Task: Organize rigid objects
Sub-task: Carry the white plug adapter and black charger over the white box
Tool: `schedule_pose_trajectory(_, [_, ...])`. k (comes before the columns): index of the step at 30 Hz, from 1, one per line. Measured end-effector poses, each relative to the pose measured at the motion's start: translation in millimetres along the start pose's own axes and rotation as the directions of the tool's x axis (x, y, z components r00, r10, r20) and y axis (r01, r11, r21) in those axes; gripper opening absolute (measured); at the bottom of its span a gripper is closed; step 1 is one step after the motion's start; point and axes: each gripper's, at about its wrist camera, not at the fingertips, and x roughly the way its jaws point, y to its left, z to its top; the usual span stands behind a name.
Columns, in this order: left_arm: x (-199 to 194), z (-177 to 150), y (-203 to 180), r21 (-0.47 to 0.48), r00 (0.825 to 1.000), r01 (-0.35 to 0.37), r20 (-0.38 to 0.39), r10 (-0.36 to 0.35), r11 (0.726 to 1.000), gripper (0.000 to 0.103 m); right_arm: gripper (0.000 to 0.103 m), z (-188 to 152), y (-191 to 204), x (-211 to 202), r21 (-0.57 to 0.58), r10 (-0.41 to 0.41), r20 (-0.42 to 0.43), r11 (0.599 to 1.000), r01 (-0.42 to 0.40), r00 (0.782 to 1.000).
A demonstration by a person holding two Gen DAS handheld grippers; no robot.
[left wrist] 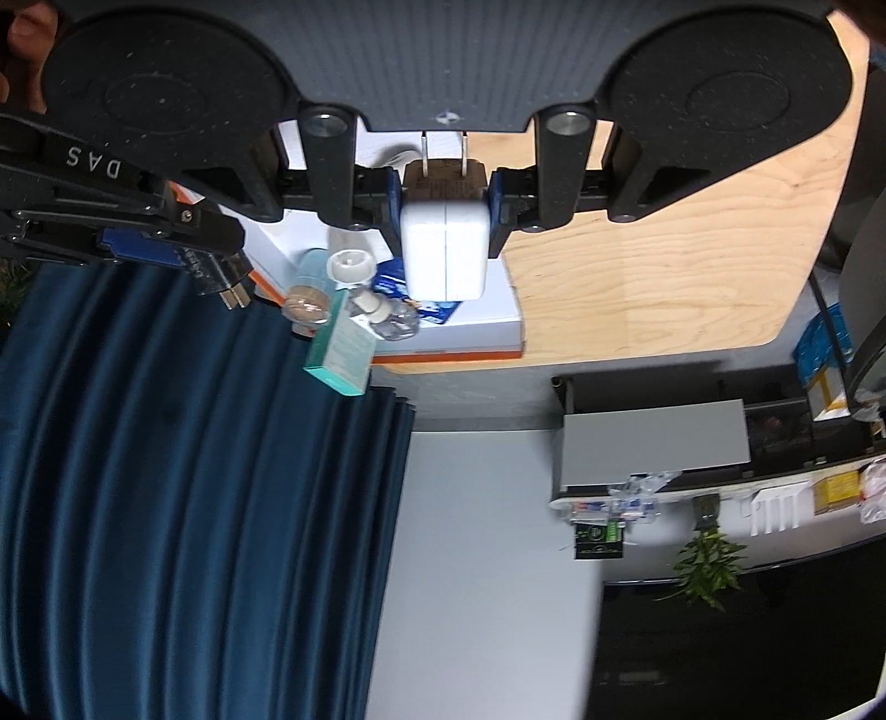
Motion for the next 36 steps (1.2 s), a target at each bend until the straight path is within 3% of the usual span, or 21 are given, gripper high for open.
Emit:
schedule_pose_trajectory(8, [11.3, 0.4, -22.6, 0.023, 0.998, 0.065, -0.012, -0.065, 0.998, 0.029, 0.043, -4.9, -29.4, -10.5, 0.046, -0.069, 0.014, 0.997, 0.068, 0.998])
schedule_pose_trajectory(17, [19.2, 0.1, -41.5, 0.042, 0.993, 0.114, -0.030, -0.113, 0.993, 0.029, 0.043, -1.5, -41.0, -9.7, 0.047, -0.083, 0.014, 0.996, 0.082, 0.996])
schedule_pose_trajectory(36, [33.8, 7.9, -45.2, 0.017, 0.994, 0.099, -0.058, -0.098, 0.995, 0.029, 0.043, 12.1, -49.9, 15.3, 0.032, -0.061, 0.015, 0.998, 0.060, 0.998])
